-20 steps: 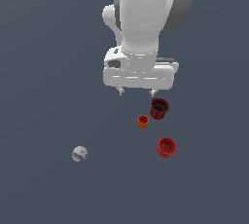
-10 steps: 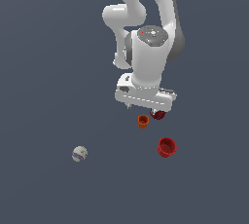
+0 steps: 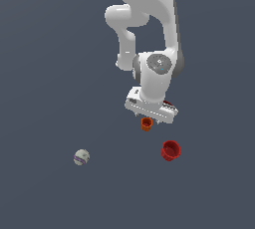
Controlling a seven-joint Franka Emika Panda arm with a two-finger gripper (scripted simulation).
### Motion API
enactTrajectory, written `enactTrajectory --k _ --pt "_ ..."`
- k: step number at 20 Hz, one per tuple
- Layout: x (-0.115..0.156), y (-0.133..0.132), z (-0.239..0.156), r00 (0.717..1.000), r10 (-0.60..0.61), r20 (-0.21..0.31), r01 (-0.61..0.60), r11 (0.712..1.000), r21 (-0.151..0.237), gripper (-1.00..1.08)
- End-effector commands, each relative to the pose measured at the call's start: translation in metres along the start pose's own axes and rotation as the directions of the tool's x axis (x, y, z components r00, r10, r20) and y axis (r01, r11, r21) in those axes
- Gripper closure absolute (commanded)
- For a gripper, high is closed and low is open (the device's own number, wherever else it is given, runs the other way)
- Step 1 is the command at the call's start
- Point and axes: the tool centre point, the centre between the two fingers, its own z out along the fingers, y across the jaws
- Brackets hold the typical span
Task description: Pick up a designated object from a clutter of objects.
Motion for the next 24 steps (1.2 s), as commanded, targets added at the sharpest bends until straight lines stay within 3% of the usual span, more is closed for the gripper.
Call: enactTrajectory --k 1,13,24 --pt "-0.005 -0.001 0.011 1.0 0.022 0.001 -0.022 1.0 -0.002 -0.92" --pt "-0.01 -0.002 0.028 0.999 0.041 0.005 -0.041 0.999 -0.005 -0.92" --pt "-0.011 -0.002 0.072 0.999 0.043 0.004 -0.043 0.999 -0.005 -0.92"
